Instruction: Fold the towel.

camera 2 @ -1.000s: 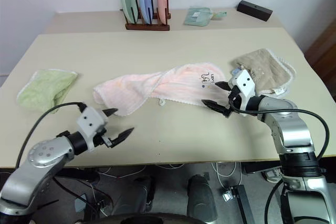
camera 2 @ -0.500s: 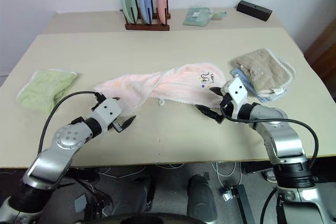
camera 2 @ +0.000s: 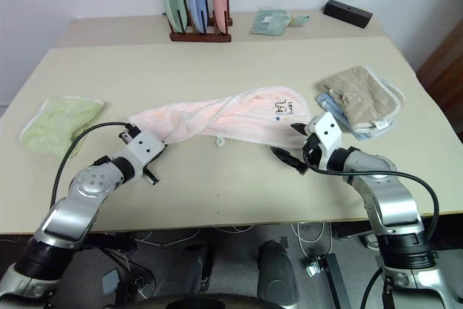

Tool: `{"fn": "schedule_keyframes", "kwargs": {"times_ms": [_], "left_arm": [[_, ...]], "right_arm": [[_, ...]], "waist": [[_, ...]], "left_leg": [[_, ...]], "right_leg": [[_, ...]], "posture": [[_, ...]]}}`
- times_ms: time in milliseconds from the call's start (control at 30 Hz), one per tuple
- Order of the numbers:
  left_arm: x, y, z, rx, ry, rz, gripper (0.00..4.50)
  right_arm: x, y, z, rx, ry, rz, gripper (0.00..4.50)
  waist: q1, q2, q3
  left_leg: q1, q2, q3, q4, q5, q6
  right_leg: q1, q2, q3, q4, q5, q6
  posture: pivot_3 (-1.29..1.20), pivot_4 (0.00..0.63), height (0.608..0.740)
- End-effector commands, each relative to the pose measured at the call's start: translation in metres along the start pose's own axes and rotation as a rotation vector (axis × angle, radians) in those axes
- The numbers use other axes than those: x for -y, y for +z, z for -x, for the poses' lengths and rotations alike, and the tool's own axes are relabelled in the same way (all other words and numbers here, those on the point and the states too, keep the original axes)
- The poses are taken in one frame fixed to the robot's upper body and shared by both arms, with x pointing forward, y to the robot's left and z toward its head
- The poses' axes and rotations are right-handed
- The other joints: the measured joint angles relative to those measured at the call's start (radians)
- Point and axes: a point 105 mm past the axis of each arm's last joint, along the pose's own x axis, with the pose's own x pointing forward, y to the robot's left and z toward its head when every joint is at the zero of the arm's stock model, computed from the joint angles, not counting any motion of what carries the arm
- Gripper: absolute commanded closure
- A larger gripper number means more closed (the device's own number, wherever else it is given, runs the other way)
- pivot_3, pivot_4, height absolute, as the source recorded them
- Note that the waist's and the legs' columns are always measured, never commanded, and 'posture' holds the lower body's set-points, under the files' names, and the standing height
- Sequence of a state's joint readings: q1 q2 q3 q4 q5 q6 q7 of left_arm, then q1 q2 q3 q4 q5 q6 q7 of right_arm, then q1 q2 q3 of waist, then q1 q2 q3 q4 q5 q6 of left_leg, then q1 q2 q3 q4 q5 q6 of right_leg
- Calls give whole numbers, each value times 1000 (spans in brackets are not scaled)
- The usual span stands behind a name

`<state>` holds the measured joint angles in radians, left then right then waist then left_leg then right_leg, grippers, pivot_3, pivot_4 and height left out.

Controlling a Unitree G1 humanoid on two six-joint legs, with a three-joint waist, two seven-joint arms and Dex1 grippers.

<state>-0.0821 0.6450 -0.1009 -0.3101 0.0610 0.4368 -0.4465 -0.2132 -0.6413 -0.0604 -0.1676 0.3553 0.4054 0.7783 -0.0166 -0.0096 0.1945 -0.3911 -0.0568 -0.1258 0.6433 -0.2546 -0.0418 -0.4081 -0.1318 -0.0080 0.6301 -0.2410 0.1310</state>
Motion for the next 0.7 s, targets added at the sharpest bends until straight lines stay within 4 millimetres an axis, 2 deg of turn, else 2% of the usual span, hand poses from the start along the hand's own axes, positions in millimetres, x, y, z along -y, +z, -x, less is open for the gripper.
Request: {"fn": "schedule_keyframes", "kwargs": {"times_ms": [33,200,400,467,567,700], "left_arm": [[-25,3,31,63,114,14,4467],[-49,-36,62,-28,213,-8,4467],[-54,-56,76,-50,215,-36,4467],[-52,-57,76,-43,208,-35,4467],[-49,-54,74,-23,197,-20,4467],[-43,-49,71,3,180,-8,4467]], "right_arm": [[17,17,0,14,-39,125,0],[40,17,-10,-51,-80,311,0],[56,17,-31,-72,-75,384,0],[62,14,-41,-80,-84,316,0],[61,13,-54,-53,-47,104,0],[57,2,-68,-120,-18,8,0]], "waist": [[-2,0,0],[5,0,0],[4,0,0],[3,0,0],[0,0,0],[1,0,1]], "left_leg": [[0,0,1,-1,0,0],[0,0,2,-1,0,0],[0,0,4,0,0,0],[0,0,4,0,0,0],[0,1,4,0,0,0],[0,1,4,-1,0,0]], "right_leg": [[-1,0,1,0,0,0],[-1,0,1,0,-1,-3],[-1,-1,1,-1,-1,-3],[-1,-1,2,-1,-1,-2],[-1,0,2,-1,0,-2],[-1,0,2,-1,0,-1]], "posture": [[0,150,740],[0,150,740],[0,150,740],[0,150,740],[0,150,740],[0,150,740]]}}
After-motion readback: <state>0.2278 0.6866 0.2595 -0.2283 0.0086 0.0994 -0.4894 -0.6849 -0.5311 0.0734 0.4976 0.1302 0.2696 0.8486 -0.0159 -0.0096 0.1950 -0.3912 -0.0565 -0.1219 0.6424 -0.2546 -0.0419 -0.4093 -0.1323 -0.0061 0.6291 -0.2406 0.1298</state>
